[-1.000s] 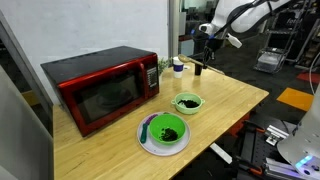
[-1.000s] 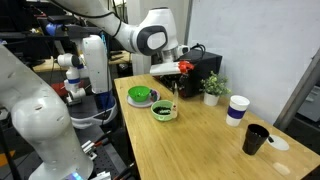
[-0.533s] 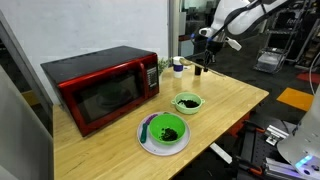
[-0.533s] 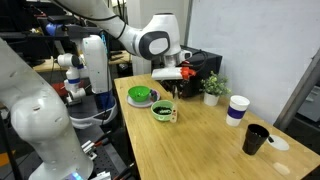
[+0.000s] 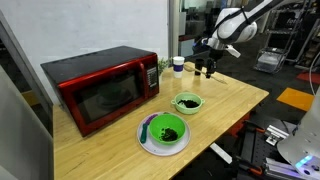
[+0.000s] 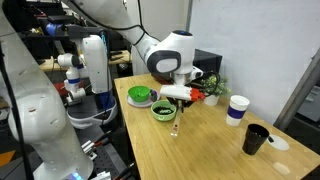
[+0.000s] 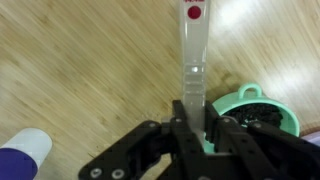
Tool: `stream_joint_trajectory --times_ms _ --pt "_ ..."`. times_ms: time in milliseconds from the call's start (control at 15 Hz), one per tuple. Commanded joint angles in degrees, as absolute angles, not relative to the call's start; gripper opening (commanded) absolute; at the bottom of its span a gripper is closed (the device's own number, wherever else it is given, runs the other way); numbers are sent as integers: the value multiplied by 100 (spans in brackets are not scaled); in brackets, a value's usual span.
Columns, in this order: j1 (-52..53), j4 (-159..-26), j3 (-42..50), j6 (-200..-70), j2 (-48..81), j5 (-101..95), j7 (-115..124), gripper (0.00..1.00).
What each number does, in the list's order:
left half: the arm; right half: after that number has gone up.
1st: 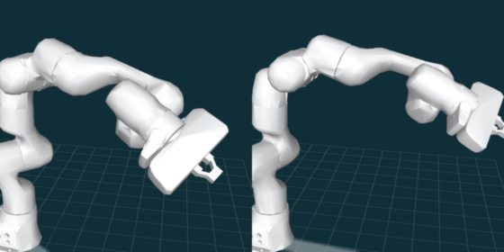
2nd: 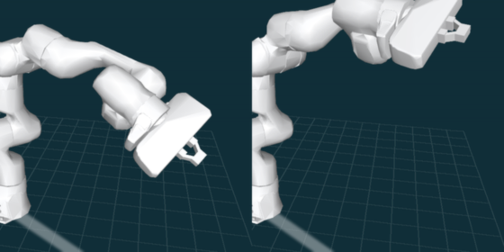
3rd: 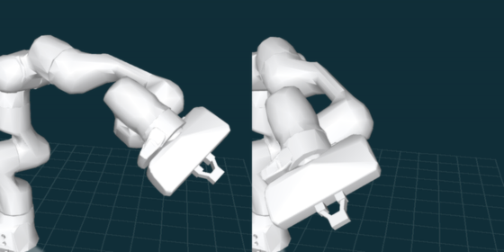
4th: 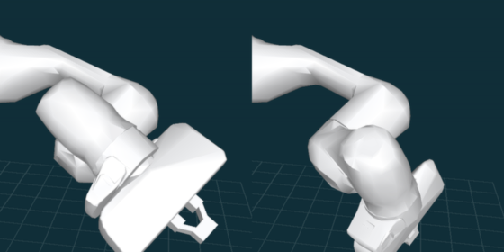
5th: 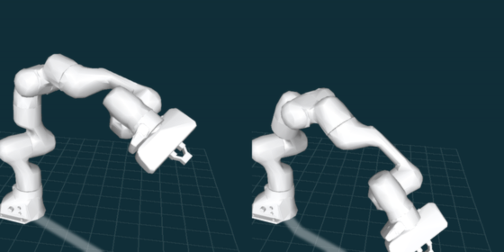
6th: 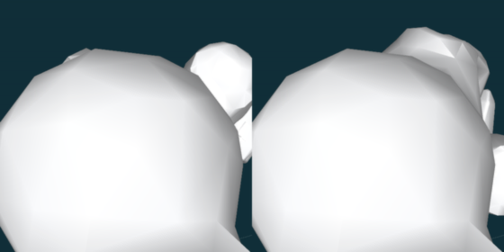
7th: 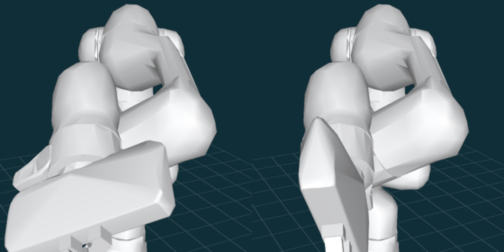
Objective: Use the spoon to transfer beans from the light-green bowl to the dark green bowl
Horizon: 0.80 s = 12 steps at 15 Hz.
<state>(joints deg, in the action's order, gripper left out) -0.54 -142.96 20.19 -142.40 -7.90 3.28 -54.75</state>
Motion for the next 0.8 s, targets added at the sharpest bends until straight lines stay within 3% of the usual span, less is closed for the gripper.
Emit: stream_joint_trajectory --times_ms 0,733 --pt "-402 -13980 1897 -14276 -257 726 -5891 6" --pt "-1062 -13235 1434 -14147 1056 750 -5797 6"
